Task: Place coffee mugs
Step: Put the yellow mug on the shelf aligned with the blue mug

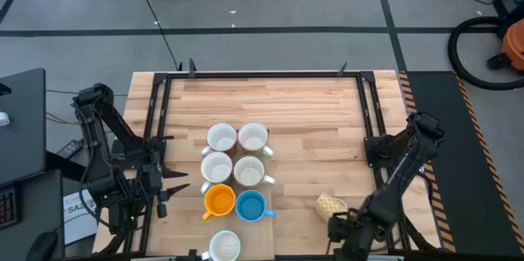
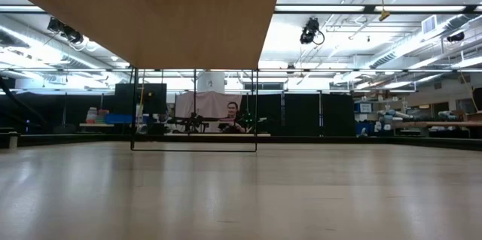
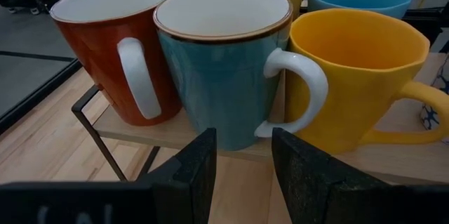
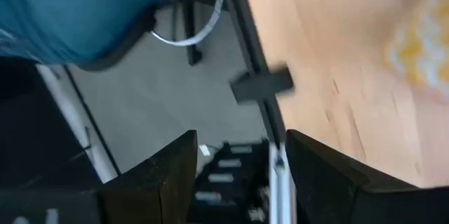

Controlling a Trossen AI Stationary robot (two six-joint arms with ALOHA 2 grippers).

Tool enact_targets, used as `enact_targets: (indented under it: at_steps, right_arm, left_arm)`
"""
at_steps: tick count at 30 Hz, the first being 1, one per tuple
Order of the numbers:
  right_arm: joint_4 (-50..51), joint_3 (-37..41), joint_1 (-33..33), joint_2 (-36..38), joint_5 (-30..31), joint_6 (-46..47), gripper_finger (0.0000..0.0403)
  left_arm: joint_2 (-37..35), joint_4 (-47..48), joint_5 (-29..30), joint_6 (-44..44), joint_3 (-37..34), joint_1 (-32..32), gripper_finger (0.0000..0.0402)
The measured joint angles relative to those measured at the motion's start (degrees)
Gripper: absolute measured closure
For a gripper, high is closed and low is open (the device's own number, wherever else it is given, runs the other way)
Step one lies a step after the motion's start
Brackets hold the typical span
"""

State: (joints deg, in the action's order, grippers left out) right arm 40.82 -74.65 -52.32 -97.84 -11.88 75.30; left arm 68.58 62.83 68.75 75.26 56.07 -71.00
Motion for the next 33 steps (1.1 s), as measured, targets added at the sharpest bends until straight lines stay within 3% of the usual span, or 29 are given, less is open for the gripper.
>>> enact_targets:
  at_steps: [8,12,20,33]
  right_arm:
    - [10.0,0.0,-4.8,0.0,-0.8,7.8,0.0180]
    - [12.6,0.0,-6.2,0.0,5.6,12.6,0.0180]
    - [12.0,0.5,-7.7,-0.5,14.9,22.9,0.0180]
    - [1.6,8.1,-8.0,-0.5,19.6,34.5,0.0180]
  left_arm:
    - [0.0,-0.3,0.0,0.0,0.0,0.0,0.0257]
    - [0.0,-0.5,0.0,0.0,0.0,0.0,0.0257]
    - [0.0,-0.5,0.0,0.0,0.0,0.0,0.0257]
    - [0.0,-0.6,0.0,0.0,0.0,0.0,0.0257]
